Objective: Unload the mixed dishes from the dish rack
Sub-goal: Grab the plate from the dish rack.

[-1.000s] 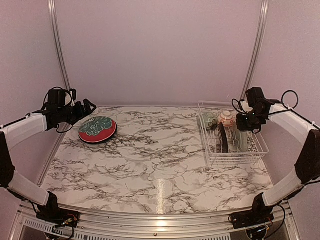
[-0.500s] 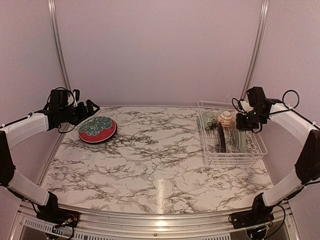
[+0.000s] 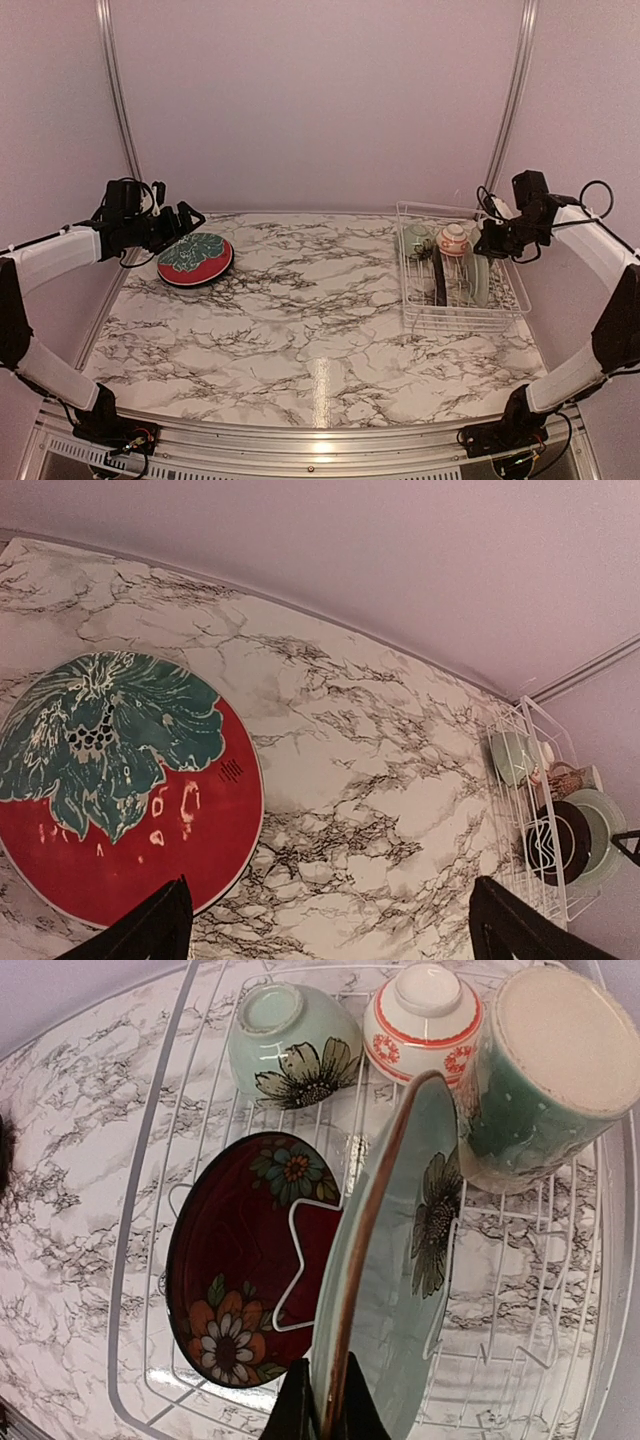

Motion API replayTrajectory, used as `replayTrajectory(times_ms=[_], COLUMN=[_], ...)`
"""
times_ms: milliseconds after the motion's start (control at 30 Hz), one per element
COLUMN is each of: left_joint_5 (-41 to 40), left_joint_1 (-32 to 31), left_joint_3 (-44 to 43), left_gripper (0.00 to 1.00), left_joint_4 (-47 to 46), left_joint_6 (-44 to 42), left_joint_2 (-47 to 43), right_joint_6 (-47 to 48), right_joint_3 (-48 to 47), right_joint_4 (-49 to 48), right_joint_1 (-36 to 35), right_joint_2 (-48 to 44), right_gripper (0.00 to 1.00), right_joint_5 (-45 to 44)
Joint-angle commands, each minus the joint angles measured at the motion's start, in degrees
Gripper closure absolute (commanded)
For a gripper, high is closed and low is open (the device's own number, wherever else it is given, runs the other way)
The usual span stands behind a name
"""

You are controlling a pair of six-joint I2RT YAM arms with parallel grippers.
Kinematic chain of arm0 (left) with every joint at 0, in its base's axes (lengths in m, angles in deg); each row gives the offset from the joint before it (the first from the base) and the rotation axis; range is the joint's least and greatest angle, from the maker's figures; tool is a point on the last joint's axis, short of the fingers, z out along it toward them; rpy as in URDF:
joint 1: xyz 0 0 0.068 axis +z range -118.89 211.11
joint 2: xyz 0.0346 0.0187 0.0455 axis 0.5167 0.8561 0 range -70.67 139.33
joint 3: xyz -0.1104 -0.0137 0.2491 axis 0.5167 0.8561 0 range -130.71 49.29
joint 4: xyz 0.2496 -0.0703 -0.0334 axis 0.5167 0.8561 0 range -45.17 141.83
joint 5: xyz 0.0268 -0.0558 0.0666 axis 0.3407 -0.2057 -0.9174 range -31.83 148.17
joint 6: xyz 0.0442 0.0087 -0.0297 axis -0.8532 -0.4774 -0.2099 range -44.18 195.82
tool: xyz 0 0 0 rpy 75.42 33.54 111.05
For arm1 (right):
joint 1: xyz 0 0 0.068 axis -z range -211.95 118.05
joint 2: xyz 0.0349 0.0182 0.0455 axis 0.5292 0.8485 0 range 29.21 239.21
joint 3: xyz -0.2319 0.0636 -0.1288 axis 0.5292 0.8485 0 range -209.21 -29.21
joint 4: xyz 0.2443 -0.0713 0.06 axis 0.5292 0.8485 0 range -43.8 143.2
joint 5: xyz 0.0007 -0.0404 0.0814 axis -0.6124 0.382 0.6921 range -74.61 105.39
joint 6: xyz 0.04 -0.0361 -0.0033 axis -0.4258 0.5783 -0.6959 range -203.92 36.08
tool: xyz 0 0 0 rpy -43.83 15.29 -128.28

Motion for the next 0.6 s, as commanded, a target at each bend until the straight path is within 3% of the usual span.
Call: replayTrajectory(times_ms=[0,200,567], left_joint_5=[1.1,1.1,1.2], left_joint_1=[-0.5,-1.2,-2.1], left_joint_3=[-1.9,-2.1,-2.3], left_gripper=[0.01,0.01,0.01], left_joint_4=[-2.1,-2.4,-2.3], left_joint_6=[0.5,0.7,0.8], left_joint_2=[1.1,1.5,2.0], right_joint_6=[-1.0,-1.2,-3.4], right_joint_3=[-4.7,-5.0,-10.7], right_joint_4=[-3.0,-2.7,-2.2], right_joint_1=[4.3,4.5,4.7], right_joint_2=[-5.5,-5.7,-8.7], right_gripper=[1.00,1.00,1.00], right_joint_5=[5.6,4.9,12.2])
